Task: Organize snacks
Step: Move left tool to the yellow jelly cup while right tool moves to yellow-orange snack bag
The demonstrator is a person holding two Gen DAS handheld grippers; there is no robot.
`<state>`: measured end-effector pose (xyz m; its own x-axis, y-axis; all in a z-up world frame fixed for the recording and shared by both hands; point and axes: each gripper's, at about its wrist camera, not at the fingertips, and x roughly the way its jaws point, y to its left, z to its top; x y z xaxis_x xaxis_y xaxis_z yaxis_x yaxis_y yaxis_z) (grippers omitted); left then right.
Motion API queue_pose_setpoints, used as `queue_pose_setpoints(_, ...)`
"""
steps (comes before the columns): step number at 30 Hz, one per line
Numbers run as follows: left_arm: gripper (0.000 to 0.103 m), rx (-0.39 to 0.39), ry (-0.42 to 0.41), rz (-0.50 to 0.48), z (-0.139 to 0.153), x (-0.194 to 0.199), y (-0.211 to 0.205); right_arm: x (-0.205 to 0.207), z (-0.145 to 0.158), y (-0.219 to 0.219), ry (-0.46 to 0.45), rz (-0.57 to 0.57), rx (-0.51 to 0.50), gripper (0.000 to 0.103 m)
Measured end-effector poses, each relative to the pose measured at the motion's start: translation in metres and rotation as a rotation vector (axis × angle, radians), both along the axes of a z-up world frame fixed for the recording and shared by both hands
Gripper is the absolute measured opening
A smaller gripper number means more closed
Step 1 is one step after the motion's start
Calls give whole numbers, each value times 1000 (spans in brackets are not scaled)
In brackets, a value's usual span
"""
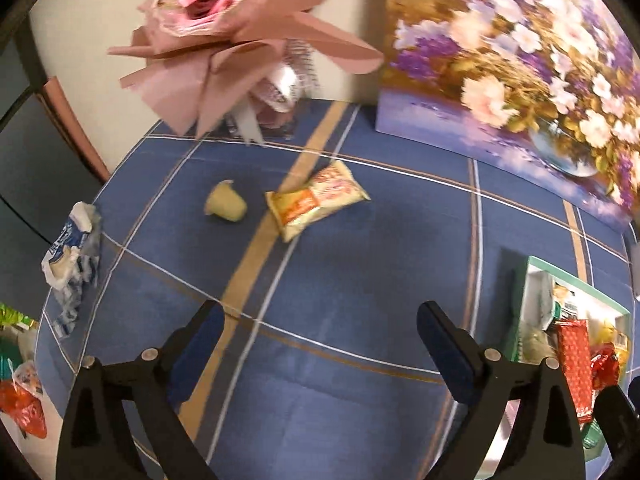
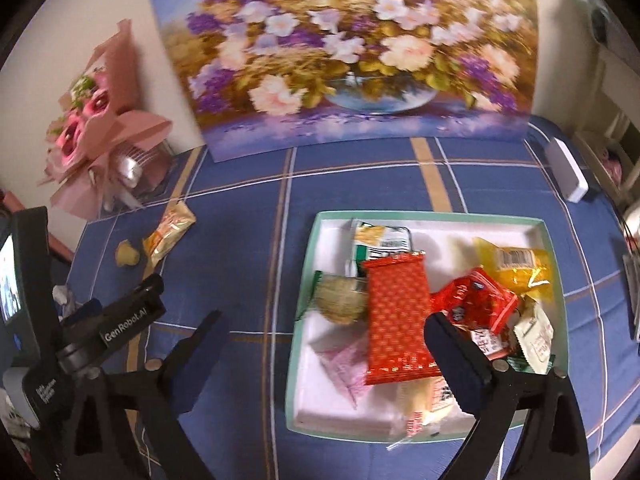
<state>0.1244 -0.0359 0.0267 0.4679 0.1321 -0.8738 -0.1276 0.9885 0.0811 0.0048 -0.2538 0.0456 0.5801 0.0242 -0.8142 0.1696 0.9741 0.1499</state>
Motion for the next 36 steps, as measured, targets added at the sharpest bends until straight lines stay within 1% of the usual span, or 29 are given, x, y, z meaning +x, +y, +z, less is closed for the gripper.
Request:
queue_pose_setpoints(8,98,-14,-11,70,1,-2,28,3,-1,24,-10,47,-47,100)
queue_pose_setpoints(10,98,-29,-9,78,-1,0,35,5,-2,29,-7,55,-52,100)
queue_pose_setpoints(12,98,-56,-33,51,0,1,41,7,-5,34,-3,68,-49,100)
queue_pose_setpoints(14,98,-86,-77,9,-2,1,51,13,-7,40,0,84,-42,100)
queue_pose_setpoints(17,98,-78,-70,-25,-9,9,70,27,-11,51,3,113,-22,100)
queue_pose_setpoints(20,98,-109,-66,-55,-9,23,93,46,-16,64,3,148,12,100)
queue_pose_setpoints(21,98,-105,-70,-61,-8,27,99,53,-18,69,8,160,31,100)
queue_pose_setpoints(23,98,-67,-65,-72,-6,39,115,71,-25,77,36,180,77,100)
queue_pose_setpoints(25,98,-65,-45,-71,-6,50,129,92,-32,87,62,196,137,100)
queue_pose_setpoints(27,98,-101,-18,-56,-5,63,147,111,-37,95,85,196,175,100)
queue_pose_setpoints(30,98,-179,16,-23,-10,80,169,139,-48,107,130,169,236,100)
queue_pose_setpoints(33,98,-206,37,8,-19,95,182,166,-59,121,159,145,281,100)
queue_pose_setpoints(36,97,-223,60,9,-32,108,187,188,-69,135,175,118,317,100)
